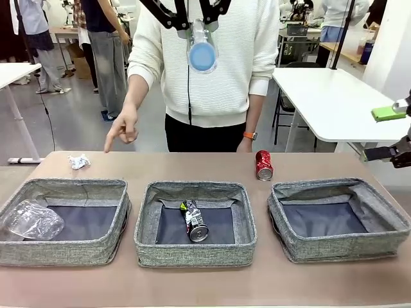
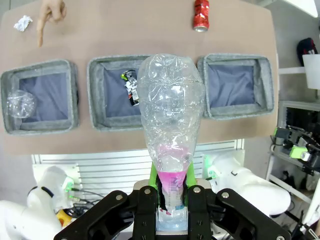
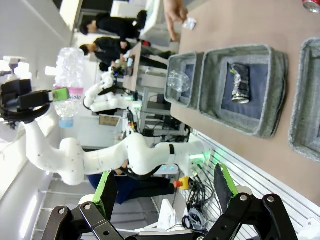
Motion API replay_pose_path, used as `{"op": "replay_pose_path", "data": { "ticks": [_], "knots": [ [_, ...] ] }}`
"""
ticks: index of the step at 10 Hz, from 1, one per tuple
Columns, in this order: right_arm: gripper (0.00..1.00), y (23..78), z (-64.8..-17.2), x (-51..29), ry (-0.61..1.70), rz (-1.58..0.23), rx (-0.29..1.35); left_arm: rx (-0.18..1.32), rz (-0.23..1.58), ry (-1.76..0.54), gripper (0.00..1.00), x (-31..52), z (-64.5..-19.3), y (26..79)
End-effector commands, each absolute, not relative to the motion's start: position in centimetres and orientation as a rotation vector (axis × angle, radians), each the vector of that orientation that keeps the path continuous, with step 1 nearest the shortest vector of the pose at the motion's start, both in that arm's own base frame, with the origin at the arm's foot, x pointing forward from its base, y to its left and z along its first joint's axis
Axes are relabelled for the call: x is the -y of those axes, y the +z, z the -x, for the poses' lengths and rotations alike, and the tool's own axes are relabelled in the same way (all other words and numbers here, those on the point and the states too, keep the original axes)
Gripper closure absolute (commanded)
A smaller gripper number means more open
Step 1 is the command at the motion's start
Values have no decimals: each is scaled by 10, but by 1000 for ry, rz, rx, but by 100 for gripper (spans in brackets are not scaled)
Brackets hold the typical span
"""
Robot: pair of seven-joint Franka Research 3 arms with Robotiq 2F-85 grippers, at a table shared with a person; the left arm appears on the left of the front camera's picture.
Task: Sort the waste into the appropriate baskets.
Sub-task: Place the picked waste into the Fabric basket indicated by the person.
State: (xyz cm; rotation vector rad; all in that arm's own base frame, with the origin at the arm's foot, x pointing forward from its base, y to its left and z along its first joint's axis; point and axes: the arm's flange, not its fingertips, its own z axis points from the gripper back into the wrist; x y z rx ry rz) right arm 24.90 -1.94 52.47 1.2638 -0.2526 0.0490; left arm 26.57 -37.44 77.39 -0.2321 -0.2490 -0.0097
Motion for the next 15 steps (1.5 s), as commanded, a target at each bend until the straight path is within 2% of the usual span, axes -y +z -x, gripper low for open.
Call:
{"op": "replay_pose_path", "data": {
  "ticks": [1,7,8,9,10,11,12,13,15],
  "knots": [
    [0,527,-253,17,53,-1269,269,240,250,2,79,371,-264,773],
    [0,527,-253,17,53,-1269,269,249,232,-10,79,374,-266,774],
    [0,527,-253,17,53,-1269,269,400,108,-81,79,352,-270,746],
    [0,527,-253,17,53,-1269,269,411,31,-244,79,300,-279,705],
    [0,527,-253,17,53,-1269,269,334,-73,-256,79,224,-279,657],
    [0,527,-253,17,53,-1269,269,271,-80,-215,79,166,-271,618],
    [0,527,-253,17,53,-1269,269,209,-12,-194,79,113,-259,588],
    [0,527,-253,17,53,-1269,269,209,-26,-132,79,84,-255,574],
    [0,527,-253,17,53,-1269,269,201,126,-37,79,43,-261,546]
  ]
}}
